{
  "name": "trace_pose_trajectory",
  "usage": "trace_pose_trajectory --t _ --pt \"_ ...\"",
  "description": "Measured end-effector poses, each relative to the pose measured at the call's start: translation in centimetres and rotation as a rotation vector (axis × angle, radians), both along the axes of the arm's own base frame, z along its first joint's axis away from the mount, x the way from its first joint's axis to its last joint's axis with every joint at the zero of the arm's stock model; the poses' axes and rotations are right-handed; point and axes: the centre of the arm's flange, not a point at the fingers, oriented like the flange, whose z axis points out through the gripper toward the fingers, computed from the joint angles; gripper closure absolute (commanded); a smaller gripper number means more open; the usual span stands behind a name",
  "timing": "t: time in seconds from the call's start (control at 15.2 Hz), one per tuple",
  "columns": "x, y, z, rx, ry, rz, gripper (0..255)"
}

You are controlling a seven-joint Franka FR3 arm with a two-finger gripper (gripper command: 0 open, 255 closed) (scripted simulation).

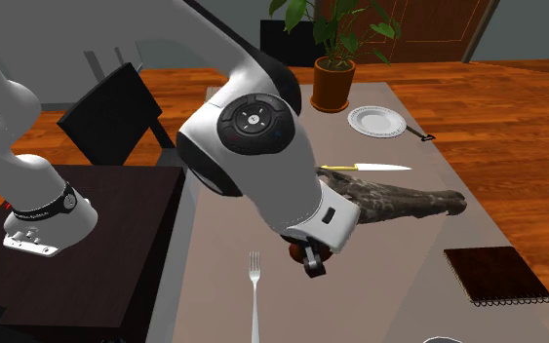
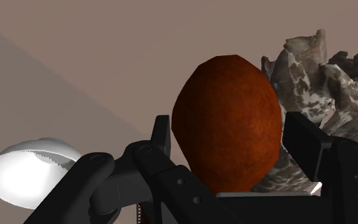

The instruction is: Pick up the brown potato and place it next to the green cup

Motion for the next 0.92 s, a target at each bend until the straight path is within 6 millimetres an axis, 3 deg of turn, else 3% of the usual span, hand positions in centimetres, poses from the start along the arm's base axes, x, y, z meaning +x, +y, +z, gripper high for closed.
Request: trace_pose_trajectory --t 0.4,0.92 --pt "-0.5 0.6 2.7 0.000 0.000 0.000 255" --pt "-5.3 9.0 2.9 0.000 0.001 0.001 255"
